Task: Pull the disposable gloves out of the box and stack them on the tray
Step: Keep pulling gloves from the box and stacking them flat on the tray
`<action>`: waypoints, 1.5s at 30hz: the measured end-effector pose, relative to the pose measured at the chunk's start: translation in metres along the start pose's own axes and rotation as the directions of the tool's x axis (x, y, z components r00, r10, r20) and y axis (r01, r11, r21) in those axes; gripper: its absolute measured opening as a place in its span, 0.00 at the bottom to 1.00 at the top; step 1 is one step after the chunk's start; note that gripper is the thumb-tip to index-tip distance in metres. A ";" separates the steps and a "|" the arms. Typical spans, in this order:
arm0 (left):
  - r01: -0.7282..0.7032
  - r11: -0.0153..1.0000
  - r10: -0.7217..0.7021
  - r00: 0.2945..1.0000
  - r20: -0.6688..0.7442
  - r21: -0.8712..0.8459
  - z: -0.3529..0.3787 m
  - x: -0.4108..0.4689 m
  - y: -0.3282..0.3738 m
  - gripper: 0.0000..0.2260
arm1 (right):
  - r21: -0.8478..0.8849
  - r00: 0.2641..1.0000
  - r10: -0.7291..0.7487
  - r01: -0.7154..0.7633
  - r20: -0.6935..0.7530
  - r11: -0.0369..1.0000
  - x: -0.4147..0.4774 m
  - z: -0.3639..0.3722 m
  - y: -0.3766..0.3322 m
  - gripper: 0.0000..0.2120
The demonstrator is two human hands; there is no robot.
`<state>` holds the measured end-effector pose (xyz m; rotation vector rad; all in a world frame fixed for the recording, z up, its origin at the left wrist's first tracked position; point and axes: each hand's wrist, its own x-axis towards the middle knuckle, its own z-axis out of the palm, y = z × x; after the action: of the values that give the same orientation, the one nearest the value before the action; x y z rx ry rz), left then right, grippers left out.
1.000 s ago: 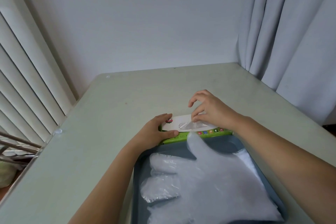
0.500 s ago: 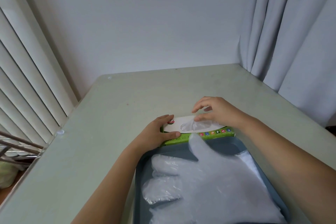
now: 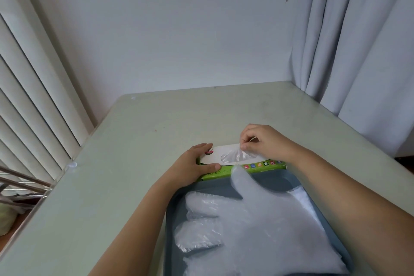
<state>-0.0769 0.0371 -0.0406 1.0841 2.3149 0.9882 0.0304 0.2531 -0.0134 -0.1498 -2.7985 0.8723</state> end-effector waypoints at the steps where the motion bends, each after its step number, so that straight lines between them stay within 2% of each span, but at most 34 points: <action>1: 0.001 1.000 -0.001 1.000 0.002 -0.001 0.000 0.000 0.000 0.31 | 0.009 1.000 0.006 -0.006 -0.007 1.000 0.001 0.000 0.001 0.08; 9: 0.005 1.000 -0.005 1.000 -0.004 -0.005 -0.001 0.002 -0.001 0.31 | -0.018 0.993 0.007 -0.010 -0.118 1.000 0.007 0.022 0.003 0.06; 14: 0.011 1.000 -0.011 1.000 0.002 -0.003 0.000 0.001 -0.001 0.31 | 0.056 0.988 0.031 -0.023 -0.154 0.998 0.003 0.016 0.003 0.06; 21: 0.015 1.000 -0.015 1.000 0.009 -0.007 0.000 0.002 -0.002 0.31 | 0.045 0.998 -0.012 0.014 -0.055 0.999 -0.016 0.006 -0.001 0.11; 26: 0.001 1.000 -0.001 1.000 -0.001 -0.021 0.000 0.002 -0.003 0.32 | -0.192 1.000 -0.022 0.020 -0.009 0.981 -0.019 0.005 -0.002 0.11; 29: 0.002 1.000 -0.002 1.000 -0.002 -0.023 0.000 0.002 -0.003 0.32 | -0.155 1.000 -0.020 0.017 -0.018 0.988 -0.019 0.006 -0.011 0.09; 32: 0.002 1.000 -0.002 1.000 -0.002 -0.022 0.000 0.002 -0.003 0.32 | -0.140 0.999 -0.025 0.030 0.037 0.990 -0.011 0.014 -0.027 0.13; 36: -0.003 1.000 0.003 1.000 -0.002 -0.013 0.002 0.001 -0.002 0.32 | -0.217 0.999 -0.009 0.018 0.040 0.976 -0.001 0.024 -0.040 0.05; 38: 0.001 1.000 -0.001 1.000 -0.002 -0.017 0.002 0.001 -0.003 0.32 | -0.191 1.000 0.006 -0.005 0.005 0.981 0.000 0.026 -0.041 0.05; 45: 0.003 1.000 -0.003 1.000 -0.003 -0.022 0.001 0.001 -0.003 0.32 | 0.078 0.984 0.138 -0.130 -0.115 0.988 0.001 0.028 -0.033 0.07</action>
<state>-0.0790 0.0371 -0.0436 1.0705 2.3022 1.0118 0.0217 0.2106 -0.0166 -0.3712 -2.6673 0.9574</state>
